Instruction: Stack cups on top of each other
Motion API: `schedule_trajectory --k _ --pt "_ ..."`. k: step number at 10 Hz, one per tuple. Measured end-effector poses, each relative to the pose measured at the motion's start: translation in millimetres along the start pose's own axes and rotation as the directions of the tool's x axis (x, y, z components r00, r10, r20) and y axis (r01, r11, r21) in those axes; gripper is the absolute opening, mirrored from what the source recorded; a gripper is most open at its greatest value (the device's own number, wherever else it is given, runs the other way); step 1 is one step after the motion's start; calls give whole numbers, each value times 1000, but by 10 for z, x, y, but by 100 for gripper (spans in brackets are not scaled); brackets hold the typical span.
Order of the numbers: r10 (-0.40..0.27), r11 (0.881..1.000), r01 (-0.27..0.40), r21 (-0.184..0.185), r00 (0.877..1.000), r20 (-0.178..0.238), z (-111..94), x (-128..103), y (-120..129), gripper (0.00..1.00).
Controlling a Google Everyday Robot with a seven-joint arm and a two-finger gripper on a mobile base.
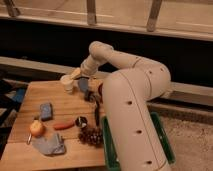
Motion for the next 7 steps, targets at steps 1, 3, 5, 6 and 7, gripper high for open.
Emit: schedule_trajectory --k 1,3,5,6,7 --pt "0 1000 0 -10 1000 18 -9 -7 -8 80" --pt "-3 1000 5 -30 998 59 -58 -32 -27 80" --pt "-12 1000 15 -28 996 94 -78 -74 3 80" --pt "-10 999 14 -30 994 105 -85 -97 -16 80" --pt "-1 999 5 -33 994 112 -83 -116 -80 80"
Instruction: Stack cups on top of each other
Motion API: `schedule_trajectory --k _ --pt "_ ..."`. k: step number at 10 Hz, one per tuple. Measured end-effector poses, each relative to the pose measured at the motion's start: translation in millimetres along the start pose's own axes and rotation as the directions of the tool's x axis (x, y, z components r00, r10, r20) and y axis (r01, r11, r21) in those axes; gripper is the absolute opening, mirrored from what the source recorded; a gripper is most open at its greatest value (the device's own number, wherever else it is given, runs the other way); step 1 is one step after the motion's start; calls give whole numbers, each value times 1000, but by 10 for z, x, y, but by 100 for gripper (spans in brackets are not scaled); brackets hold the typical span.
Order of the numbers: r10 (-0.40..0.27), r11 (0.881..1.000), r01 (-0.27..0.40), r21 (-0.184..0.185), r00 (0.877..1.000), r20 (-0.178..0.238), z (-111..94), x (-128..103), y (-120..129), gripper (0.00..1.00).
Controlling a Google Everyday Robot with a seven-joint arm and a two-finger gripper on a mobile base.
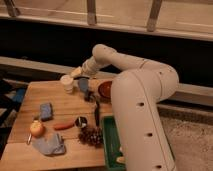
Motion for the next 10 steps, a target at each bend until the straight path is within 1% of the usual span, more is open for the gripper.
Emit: schedule_trajectory --k 2,3,5,7,8,10 --pt "22 999 -22 -26 1000 -3 82 -1 -68 80" --pt "56 997 -56 -46 998 0 79 6 -236 80" --pt "78 995 -78 -56 997 -1 84 9 -327 80" --pt "106 992 -107 -67 994 -26 203 40 -445 80" --pt "110 991 -113 -78 993 -38 226 50 -479 80" --pt "106 991 -109 -82 993 -44 250 55 -466 80"
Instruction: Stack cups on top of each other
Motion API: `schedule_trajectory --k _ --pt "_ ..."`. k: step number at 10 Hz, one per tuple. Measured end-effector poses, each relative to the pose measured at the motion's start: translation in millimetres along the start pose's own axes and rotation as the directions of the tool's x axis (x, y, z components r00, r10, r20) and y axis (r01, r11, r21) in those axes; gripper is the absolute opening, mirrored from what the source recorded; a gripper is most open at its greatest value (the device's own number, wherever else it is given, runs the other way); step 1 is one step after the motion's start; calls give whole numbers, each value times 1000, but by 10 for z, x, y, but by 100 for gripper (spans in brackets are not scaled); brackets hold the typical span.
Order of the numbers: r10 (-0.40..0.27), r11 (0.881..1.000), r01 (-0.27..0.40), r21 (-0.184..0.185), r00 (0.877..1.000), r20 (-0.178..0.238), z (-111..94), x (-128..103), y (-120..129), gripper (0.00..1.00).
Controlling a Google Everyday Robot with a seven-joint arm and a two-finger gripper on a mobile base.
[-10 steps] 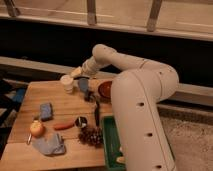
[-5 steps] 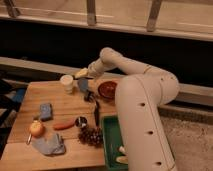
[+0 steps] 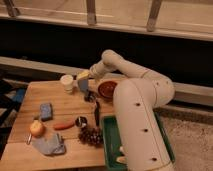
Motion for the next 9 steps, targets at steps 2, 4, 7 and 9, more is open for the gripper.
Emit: schedule_trajectory --k 2,4,7,9 --pt "-2 1000 2 1 1000 -1 12 3 9 80" --pt "-4 1000 4 -19 1000 12 64 14 1 80" --pt "-18 999 19 -48 999 26 164 37 18 80" --pt "-26 998 28 -54 999 30 206 42 38 80"
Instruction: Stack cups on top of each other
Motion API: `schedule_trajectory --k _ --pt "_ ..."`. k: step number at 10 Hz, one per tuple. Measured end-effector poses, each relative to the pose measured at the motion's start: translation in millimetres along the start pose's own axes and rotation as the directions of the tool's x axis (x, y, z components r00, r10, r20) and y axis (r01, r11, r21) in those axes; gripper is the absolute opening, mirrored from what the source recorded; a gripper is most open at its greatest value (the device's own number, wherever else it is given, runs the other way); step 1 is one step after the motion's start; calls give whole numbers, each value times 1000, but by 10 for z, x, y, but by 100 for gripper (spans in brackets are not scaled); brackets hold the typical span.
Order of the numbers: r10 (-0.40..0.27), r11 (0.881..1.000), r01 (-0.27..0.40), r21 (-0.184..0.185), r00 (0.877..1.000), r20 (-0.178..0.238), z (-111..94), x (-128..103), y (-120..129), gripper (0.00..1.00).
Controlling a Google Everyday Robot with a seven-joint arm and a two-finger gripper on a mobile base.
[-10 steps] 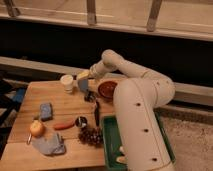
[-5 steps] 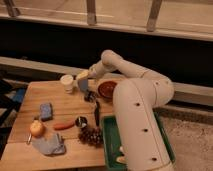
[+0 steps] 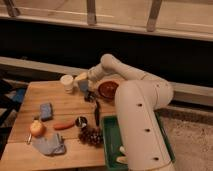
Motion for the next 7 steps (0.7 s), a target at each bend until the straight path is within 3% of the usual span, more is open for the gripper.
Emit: schedule_trajectory --k 2,7 --pt "-13 1000 13 9 1000 5 -11 -14 -5 80" --pt "-36 995 40 89 999 -38 51 -127 -51 80"
